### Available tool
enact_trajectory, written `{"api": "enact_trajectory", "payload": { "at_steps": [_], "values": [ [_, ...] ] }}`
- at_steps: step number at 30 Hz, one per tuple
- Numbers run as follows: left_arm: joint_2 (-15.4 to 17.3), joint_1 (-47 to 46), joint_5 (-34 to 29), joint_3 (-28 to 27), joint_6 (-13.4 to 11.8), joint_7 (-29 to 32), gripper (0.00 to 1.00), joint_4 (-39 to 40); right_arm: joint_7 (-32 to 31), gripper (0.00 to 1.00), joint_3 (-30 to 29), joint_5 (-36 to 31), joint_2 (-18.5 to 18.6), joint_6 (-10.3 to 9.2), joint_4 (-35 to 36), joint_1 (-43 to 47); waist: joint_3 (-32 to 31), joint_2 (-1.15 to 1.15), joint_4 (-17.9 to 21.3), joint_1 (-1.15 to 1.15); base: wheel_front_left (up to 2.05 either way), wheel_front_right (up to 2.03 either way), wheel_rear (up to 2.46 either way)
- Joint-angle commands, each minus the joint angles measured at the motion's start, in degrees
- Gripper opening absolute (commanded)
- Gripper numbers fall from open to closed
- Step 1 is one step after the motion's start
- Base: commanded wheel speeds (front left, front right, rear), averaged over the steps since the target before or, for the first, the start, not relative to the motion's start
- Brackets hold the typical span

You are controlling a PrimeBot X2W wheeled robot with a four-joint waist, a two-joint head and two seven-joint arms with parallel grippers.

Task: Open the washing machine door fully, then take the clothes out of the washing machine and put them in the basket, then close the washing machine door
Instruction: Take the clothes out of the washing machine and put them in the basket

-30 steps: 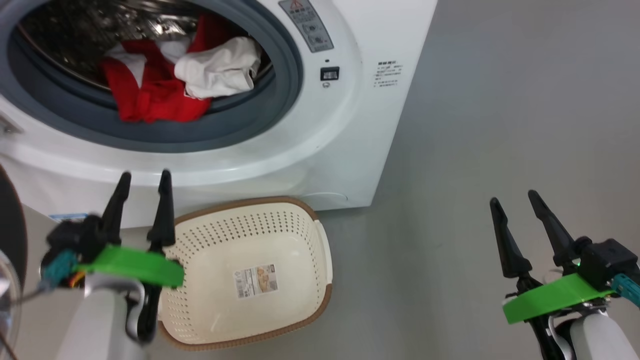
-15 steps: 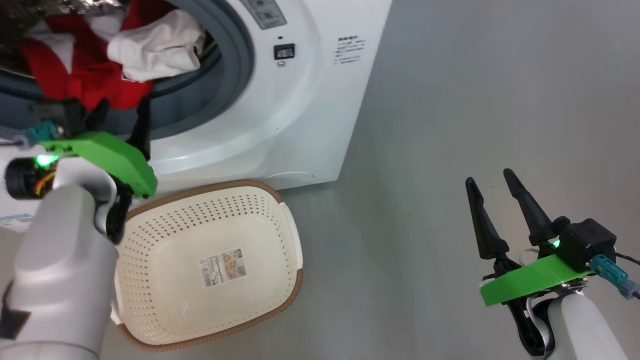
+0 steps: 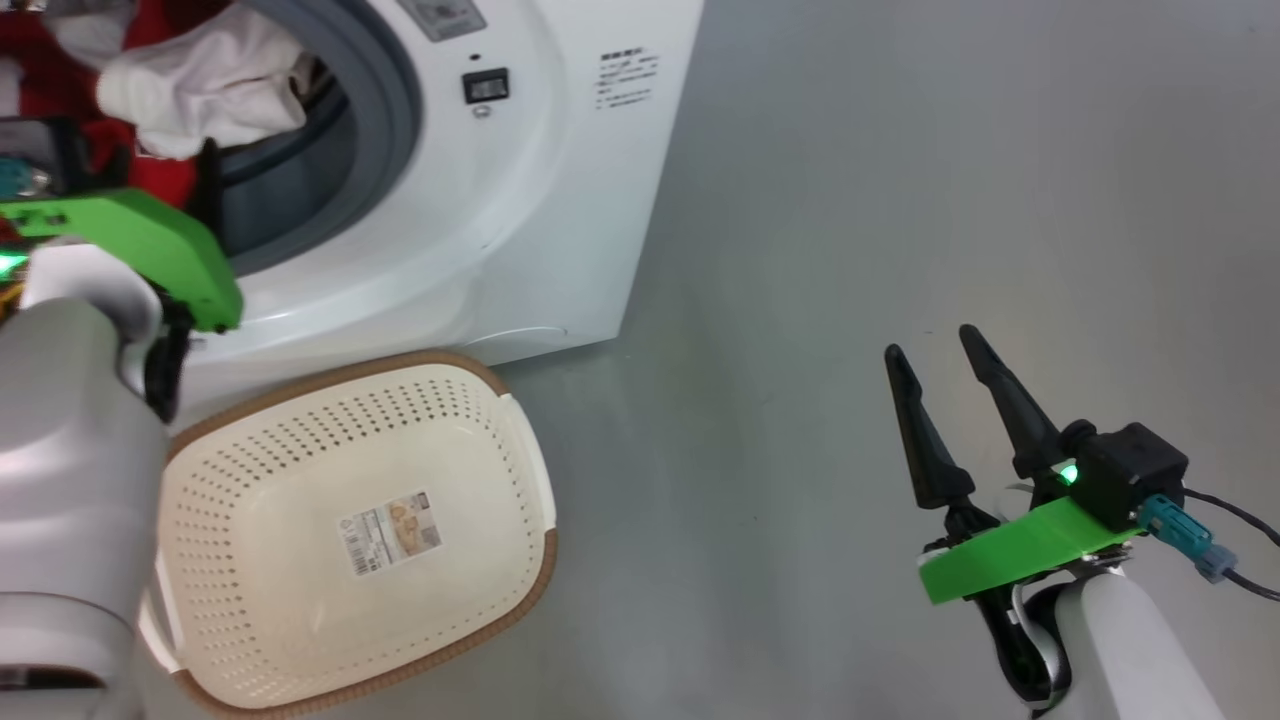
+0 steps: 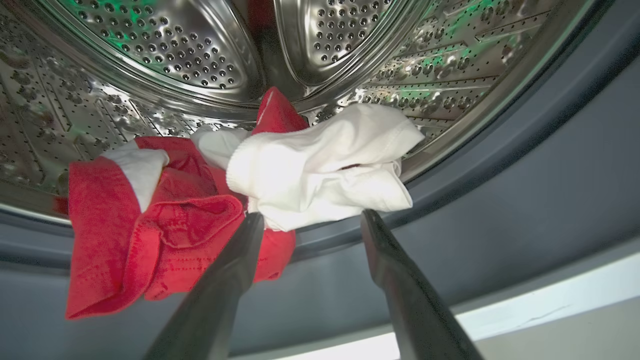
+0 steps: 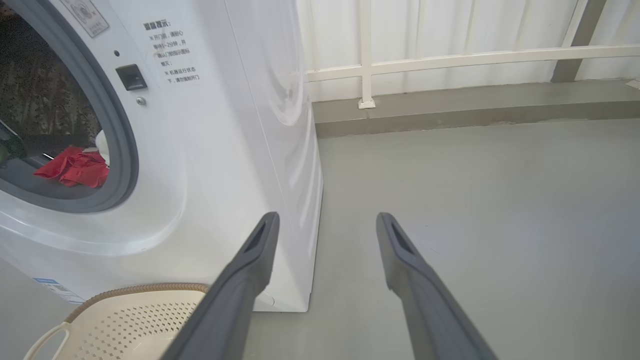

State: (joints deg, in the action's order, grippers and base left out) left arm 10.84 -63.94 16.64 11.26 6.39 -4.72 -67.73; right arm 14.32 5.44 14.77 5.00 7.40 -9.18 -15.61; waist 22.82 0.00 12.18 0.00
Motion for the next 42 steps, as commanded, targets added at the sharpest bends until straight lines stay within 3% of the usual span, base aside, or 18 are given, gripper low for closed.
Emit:
{"api": "enact_trajectory", "payload": {
  "at_steps": [1,24,25,27,29,42],
  "values": [
    [3.2,-2.0,-0.5,-0.7,-0.8,-0.9,1.0,0.1,0.7,1.0,2.0,0.8,-0.5,0.09,1.1,-0.8,0.7,0.0,1.2,0.0,0.0,0.0,0.0],
    [10.9,-9.0,-1.3,1.1,-2.7,0.4,1.0,-5.5,0.7,1.0,4.7,1.8,-1.9,0.09,1.1,-2.3,6.0,0.0,8.3,0.0,0.0,0.0,0.0],
    [11.1,-9.0,-1.2,1.2,-2.8,0.5,0.93,-5.6,0.7,1.0,4.7,1.8,-1.9,0.09,1.1,-2.3,6.0,0.0,8.3,0.0,0.0,0.0,0.0],
    [11.3,-8.9,-1.1,1.4,-2.7,0.5,0.4,-5.7,0.7,1.0,4.7,1.7,-2.0,0.09,1.2,-2.3,5.9,0.0,8.4,0.0,0.0,0.0,0.0],
    [11.2,-8.8,-0.9,1.3,-2.7,0.3,0.0,-5.8,0.7,1.0,4.6,1.6,-2.0,0.09,1.2,-2.2,5.7,0.0,8.2,0.0,0.0,0.0,0.0],
    [7.3,-6.2,4.5,-1.6,-0.9,-6.0,0.0,-6.0,0.7,1.0,3.8,1.0,-1.0,0.09,0.8,-1.5,2.3,0.0,5.2,0.0,0.0,0.0,0.0]
  ]
}}
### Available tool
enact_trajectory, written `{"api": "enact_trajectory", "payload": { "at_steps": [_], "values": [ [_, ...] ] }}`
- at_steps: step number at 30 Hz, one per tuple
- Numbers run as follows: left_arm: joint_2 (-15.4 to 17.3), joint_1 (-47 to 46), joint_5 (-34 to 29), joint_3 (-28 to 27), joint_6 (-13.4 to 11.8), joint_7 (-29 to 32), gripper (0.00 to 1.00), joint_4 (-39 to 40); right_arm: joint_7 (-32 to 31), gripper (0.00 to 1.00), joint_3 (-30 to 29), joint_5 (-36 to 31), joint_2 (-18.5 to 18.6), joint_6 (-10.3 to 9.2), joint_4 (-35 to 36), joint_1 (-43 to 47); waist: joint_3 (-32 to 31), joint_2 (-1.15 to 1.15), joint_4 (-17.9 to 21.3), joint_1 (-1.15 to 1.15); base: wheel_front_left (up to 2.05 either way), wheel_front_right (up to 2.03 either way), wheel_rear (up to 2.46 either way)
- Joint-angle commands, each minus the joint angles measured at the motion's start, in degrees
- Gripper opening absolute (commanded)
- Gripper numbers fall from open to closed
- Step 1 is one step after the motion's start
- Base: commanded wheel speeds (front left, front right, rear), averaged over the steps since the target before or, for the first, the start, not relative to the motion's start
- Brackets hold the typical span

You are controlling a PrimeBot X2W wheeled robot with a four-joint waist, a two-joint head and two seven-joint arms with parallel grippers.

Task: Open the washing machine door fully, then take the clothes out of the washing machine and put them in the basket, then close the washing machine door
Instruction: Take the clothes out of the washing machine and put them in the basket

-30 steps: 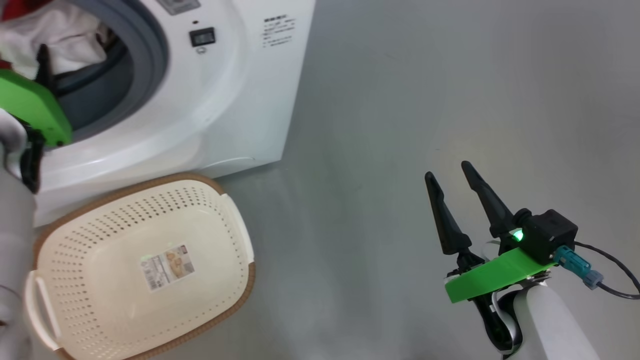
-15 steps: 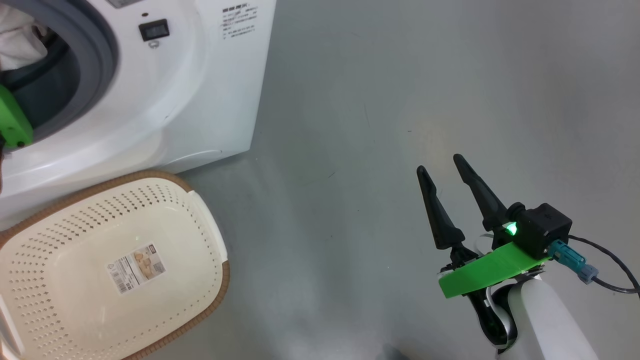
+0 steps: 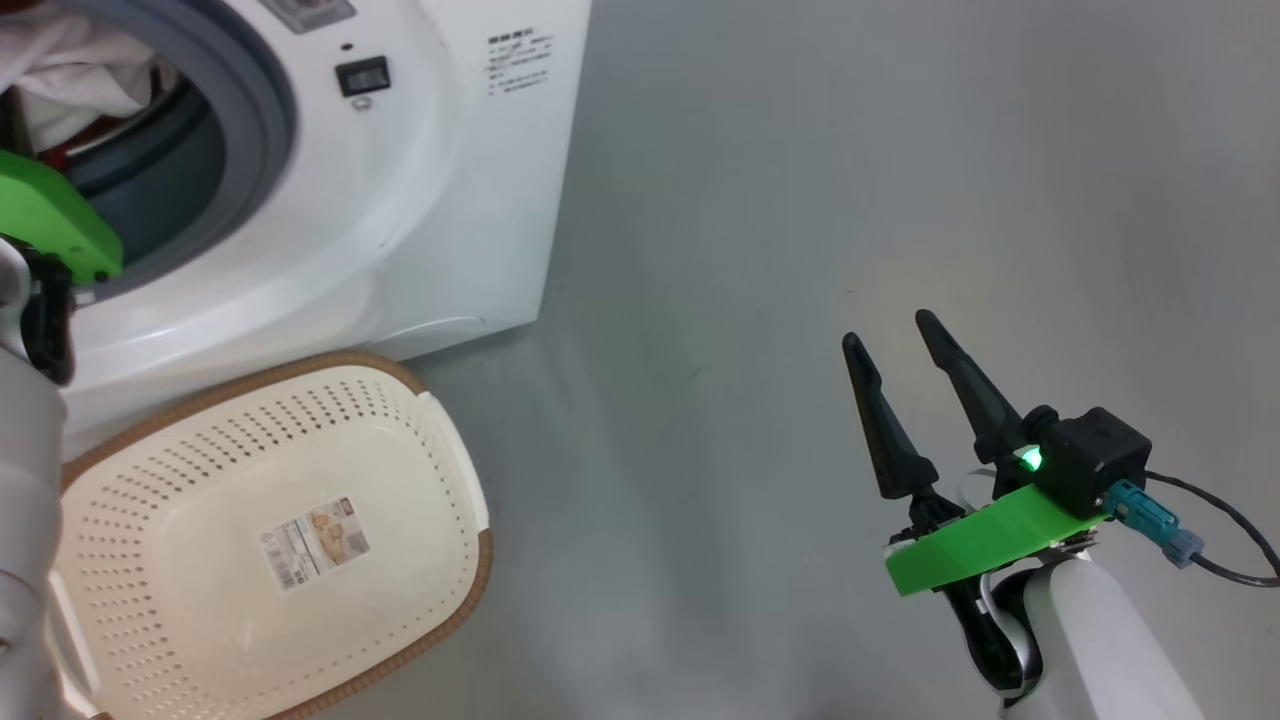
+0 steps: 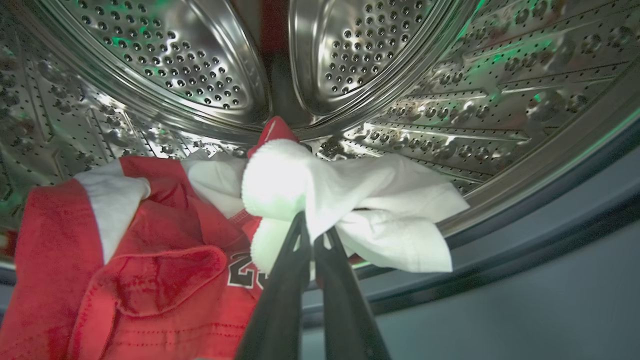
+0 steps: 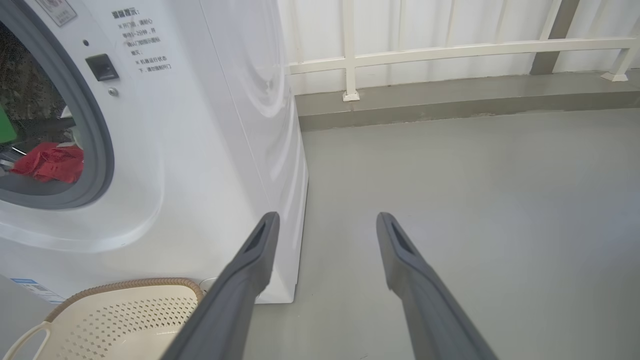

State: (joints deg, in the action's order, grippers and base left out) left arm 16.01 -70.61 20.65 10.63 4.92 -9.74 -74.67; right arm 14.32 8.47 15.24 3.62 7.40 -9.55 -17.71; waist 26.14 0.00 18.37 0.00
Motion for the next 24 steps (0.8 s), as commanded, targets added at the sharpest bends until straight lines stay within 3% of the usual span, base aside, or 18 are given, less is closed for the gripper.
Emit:
{"api": "enact_trajectory", "payload": {
  "at_steps": [1,12,24],
  "values": [
    [1.8,0.8,0.9,-1.1,0.8,-1.7,0.0,0.9,0.7,1.0,0.6,0.5,0.6,0.09,1.2,0.8,-1.4,0.0,-1.3,0.0,0.0,0.0,0.0],
    [0.2,7.2,3.3,-2.8,1.9,-5.2,0.0,5.2,0.7,1.0,-0.2,0.0,2.6,0.09,1.2,2.7,-5.9,0.0,-5.0,0.0,0.0,0.0,0.0],
    [-1.6,21.5,1.9,-10.2,2.2,-5.2,0.0,27.7,0.7,1.0,-1.9,-0.2,3.5,0.09,1.7,5.1,-9.2,0.0,-9.0,0.0,0.0,0.0,0.0]
  ]
}}
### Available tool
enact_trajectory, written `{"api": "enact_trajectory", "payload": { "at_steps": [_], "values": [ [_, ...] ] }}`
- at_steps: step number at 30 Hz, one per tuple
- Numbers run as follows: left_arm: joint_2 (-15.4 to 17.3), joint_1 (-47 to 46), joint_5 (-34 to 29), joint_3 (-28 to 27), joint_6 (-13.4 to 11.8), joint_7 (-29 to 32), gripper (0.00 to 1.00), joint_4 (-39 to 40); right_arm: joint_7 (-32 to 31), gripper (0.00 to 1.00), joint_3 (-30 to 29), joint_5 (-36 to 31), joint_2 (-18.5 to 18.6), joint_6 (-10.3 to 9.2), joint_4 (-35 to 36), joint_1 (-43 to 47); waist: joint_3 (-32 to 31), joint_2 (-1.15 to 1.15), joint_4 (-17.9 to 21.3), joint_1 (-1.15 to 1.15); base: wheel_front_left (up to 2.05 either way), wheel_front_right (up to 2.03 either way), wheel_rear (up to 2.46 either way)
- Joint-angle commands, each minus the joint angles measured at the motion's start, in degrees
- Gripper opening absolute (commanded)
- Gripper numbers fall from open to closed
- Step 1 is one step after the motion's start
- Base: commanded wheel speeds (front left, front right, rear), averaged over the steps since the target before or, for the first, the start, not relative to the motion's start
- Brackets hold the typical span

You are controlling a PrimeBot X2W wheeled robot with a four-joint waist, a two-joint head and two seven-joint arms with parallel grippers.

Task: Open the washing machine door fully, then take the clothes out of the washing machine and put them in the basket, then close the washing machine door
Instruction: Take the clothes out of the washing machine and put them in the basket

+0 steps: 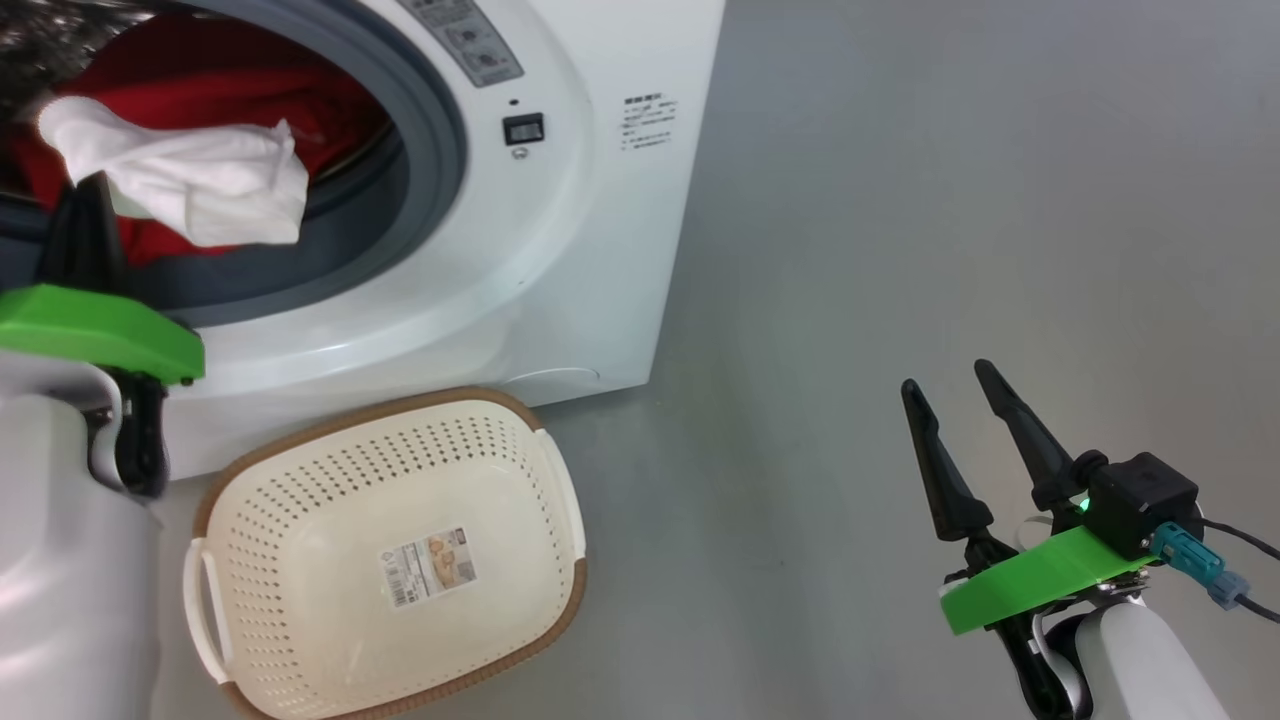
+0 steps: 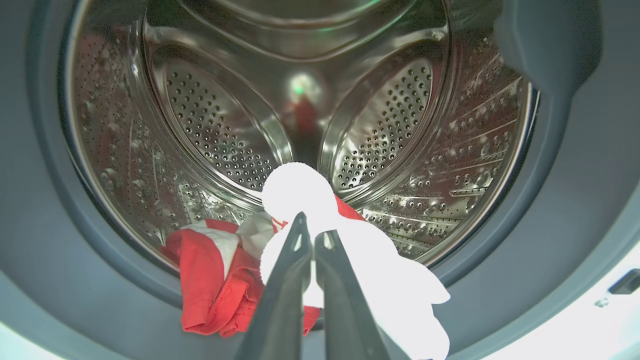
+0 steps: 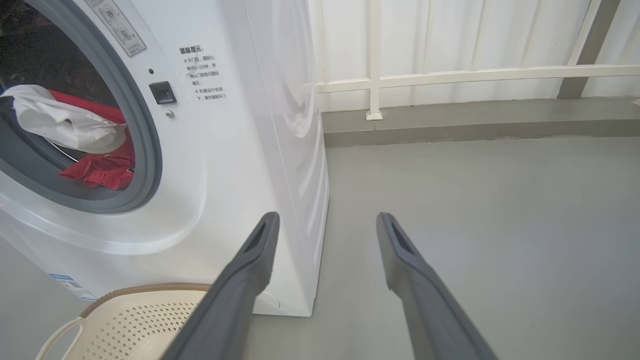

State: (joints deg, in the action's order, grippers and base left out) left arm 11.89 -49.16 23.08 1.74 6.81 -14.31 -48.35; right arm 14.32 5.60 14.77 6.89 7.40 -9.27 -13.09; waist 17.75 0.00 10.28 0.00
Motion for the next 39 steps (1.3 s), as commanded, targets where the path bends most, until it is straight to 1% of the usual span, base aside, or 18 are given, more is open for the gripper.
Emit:
{"api": "enact_trajectory", "payload": {
  "at_steps": [1,7,8,12,18,23,29,36,39],
  "values": [
    [2.1,1.3,-0.8,-1.9,0.3,-0.7,0.0,3.3,0.7,1.0,0.8,0.2,0.3,0.09,1.4,0.6,-1.1,0.0,-1.2,0.0,0.0,0.0,0.0],
    [0.2,8.6,-2.5,-5.9,0.4,-0.7,0.0,15.4,0.7,1.0,0.3,0.2,0.2,0.09,1.6,1.2,-1.8,0.0,-2.5,0.0,0.0,0.0,0.0],
    [-0.5,10.9,-3.1,-7.0,0.5,-0.7,0.0,19.6,0.7,1.0,0.2,0.2,0.2,0.09,1.7,1.3,-2.0,0.0,-2.9,0.0,0.0,0.0,0.0],
    [-1.7,16.0,-5.9,-7.9,0.5,-0.7,0.0,29.1,0.7,1.0,-0.1,0.2,0.3,0.09,1.7,1.4,-2.1,0.0,-3.5,0.0,0.0,0.0,0.0],
    [-4.6,23.5,-7.5,-10.1,0.5,-0.7,0.0,42.4,0.7,1.0,-0.5,0.2,0.5,0.09,1.9,1.5,-2.0,0.0,-4.2,0.0,0.0,0.0,0.0],
    [-6.6,28.0,-8.4,-10.4,0.1,-0.7,0.0,53.9,0.7,1.0,-0.8,0.2,0.6,0.09,2.1,1.5,-1.8,0.0,-5.0,0.0,0.0,0.0,0.0],
    [-7.8,31.2,-10.2,-8.9,-0.9,-0.7,0.0,66.2,0.7,1.0,-0.6,0.1,0.7,0.09,2.1,1.3,-1.5,0.0,-5.7,0.0,0.0,0.0,0.0],
    [-8.3,33.8,-10.7,-6.7,-2.2,-0.7,0.0,72.9,0.7,1.0,-0.3,0.1,0.7,0.09,2.1,0.8,-0.9,0.0,-5.8,0.0,0.0,0.0,0.0],
    [-8.4,35.4,-10.1,-5.3,-2.3,-0.2,0.0,72.1,0.7,1.0,-0.2,0.2,0.7,0.09,2.2,0.8,-0.7,0.0,-5.7,0.0,0.0,0.0,0.0]
  ]
}}
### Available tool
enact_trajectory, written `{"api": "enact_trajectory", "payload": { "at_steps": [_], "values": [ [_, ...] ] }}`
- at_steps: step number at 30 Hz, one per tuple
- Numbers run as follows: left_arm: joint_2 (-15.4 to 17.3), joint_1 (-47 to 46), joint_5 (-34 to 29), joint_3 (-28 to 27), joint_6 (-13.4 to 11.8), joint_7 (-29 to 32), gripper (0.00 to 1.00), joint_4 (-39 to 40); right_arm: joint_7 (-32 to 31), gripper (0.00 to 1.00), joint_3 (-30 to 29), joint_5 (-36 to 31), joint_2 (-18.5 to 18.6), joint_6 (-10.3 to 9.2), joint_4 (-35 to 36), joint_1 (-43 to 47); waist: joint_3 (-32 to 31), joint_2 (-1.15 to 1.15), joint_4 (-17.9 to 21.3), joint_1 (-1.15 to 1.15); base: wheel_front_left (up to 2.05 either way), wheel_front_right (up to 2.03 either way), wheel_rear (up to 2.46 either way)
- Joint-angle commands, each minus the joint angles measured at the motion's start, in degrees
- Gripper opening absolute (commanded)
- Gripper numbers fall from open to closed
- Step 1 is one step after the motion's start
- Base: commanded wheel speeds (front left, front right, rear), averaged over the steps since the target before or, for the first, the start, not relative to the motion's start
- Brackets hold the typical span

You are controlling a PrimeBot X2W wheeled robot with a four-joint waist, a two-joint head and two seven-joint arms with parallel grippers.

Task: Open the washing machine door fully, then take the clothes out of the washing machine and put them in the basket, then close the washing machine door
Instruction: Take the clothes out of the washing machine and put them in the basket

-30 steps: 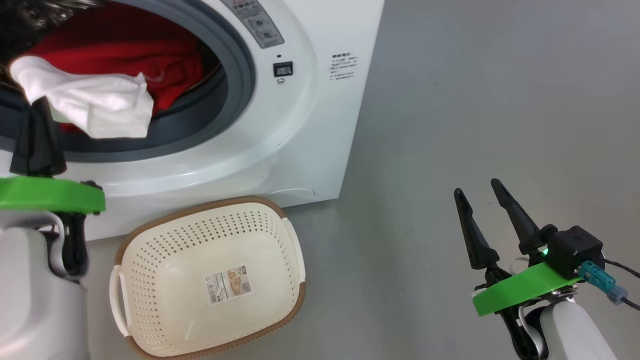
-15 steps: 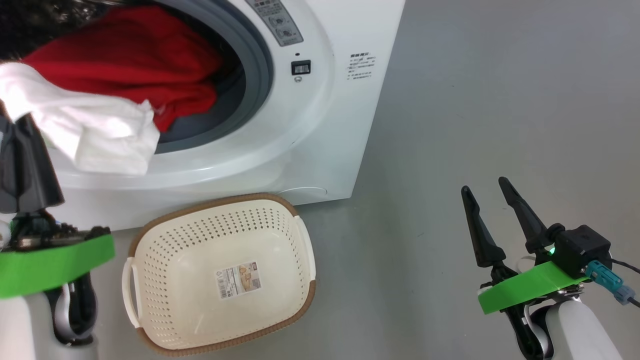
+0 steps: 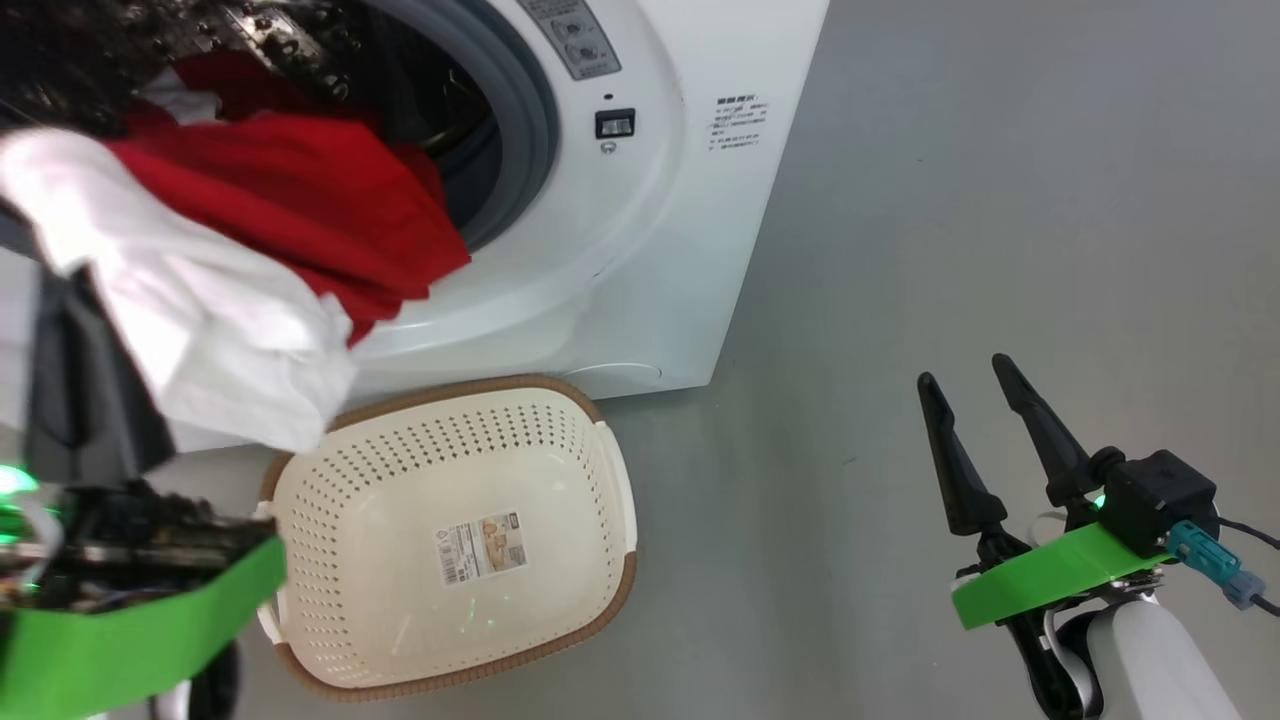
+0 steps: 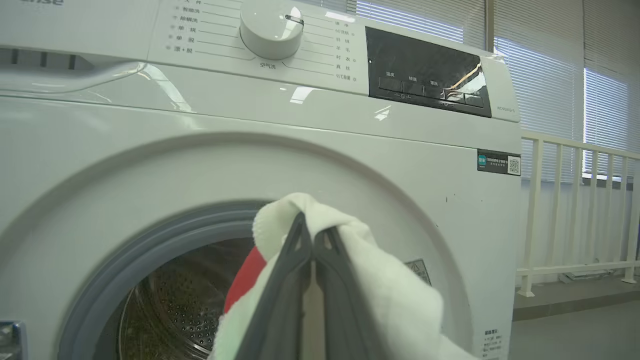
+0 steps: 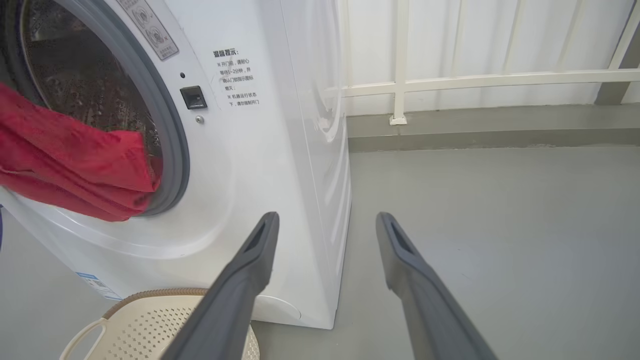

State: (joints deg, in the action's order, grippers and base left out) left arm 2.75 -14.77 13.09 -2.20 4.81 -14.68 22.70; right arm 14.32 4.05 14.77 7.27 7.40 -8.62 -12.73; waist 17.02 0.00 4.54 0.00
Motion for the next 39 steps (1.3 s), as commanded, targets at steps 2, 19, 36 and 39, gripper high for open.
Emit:
{"api": "enact_trajectory", "payload": {
  "at_steps": [2,19,36,39],
  "values": [
    [0.6,2.3,0.6,-0.3,-0.5,0.4,0.0,-1.3,0.7,1.0,1.6,0.2,0.3,0.09,1.4,0.3,0.3,0.0,0.3,0.0,0.0,0.0,0.0],
    [0.3,1.2,0.2,2.2,0.7,-0.3,0.0,-31.4,0.7,1.0,2.3,0.4,-0.1,0.09,1.6,-1.1,2.9,0.0,2.0,0.0,0.0,0.0,0.0],
    [1.6,-8.6,-4.4,-1.1,2.4,-0.3,0.0,-57.7,0.7,1.0,3.2,0.7,-1.9,0.09,2.9,-4.2,9.8,0.0,5.9,0.0,0.0,0.0,0.0],
    [2.1,-10.0,-4.6,-1.4,2.4,-0.3,0.0,-60.4,0.7,1.0,3.3,0.7,-2.1,0.09,3.0,-4.8,10.9,0.0,6.5,0.0,0.0,0.0,0.0]
  ]
}}
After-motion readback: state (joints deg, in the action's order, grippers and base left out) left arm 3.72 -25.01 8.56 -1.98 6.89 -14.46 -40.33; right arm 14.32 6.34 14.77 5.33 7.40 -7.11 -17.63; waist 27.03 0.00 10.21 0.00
